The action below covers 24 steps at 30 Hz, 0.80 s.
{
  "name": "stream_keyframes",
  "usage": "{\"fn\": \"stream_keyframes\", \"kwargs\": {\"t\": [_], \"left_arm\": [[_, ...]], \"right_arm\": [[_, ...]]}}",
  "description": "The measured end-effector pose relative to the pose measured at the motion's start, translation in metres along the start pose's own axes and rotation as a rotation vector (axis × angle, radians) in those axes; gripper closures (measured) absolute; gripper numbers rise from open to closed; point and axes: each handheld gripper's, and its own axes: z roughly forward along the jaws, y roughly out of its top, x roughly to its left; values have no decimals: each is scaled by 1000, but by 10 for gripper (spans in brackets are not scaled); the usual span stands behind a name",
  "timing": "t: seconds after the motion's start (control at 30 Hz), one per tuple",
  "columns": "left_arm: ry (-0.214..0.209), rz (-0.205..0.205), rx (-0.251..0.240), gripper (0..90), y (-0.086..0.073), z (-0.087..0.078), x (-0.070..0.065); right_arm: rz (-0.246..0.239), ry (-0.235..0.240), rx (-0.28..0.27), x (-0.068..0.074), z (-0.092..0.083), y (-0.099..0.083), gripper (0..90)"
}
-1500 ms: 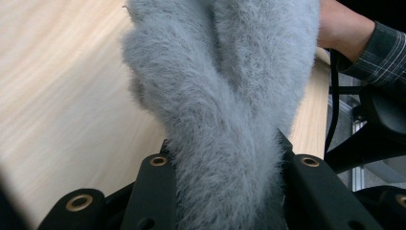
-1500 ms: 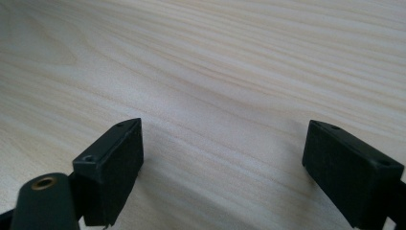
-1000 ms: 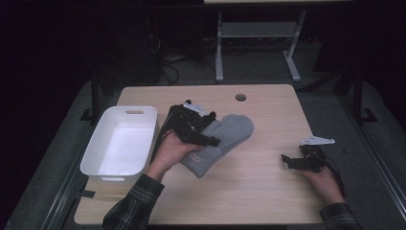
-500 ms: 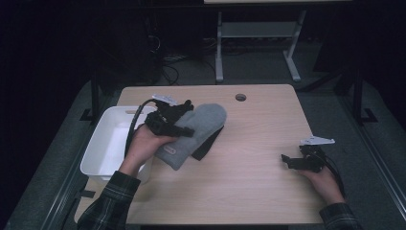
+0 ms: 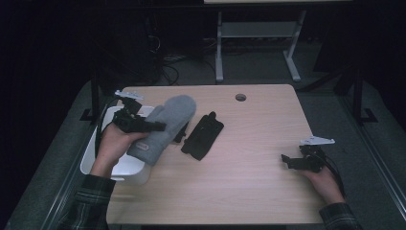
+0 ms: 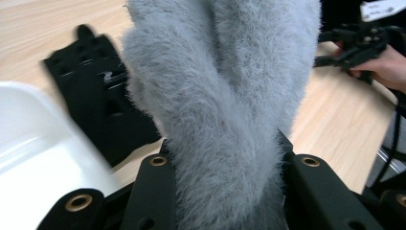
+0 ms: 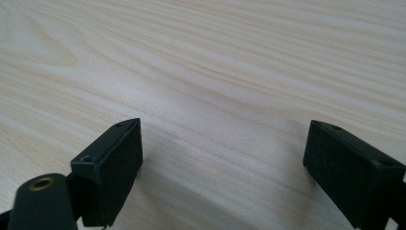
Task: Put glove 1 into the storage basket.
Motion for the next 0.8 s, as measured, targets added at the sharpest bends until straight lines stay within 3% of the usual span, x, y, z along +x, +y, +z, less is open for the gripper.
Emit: {"fn": "stream_keyframes", "kwargs": {"t": [0.43, 0.8], "left_arm": [[80, -107, -33, 653, -30, -34, 42], [105, -193, -9, 651, -58, -27, 74]], "right_arm": [[7, 0, 4, 1, 0, 0, 130], [7, -1, 4, 1, 0, 0, 130]]}}
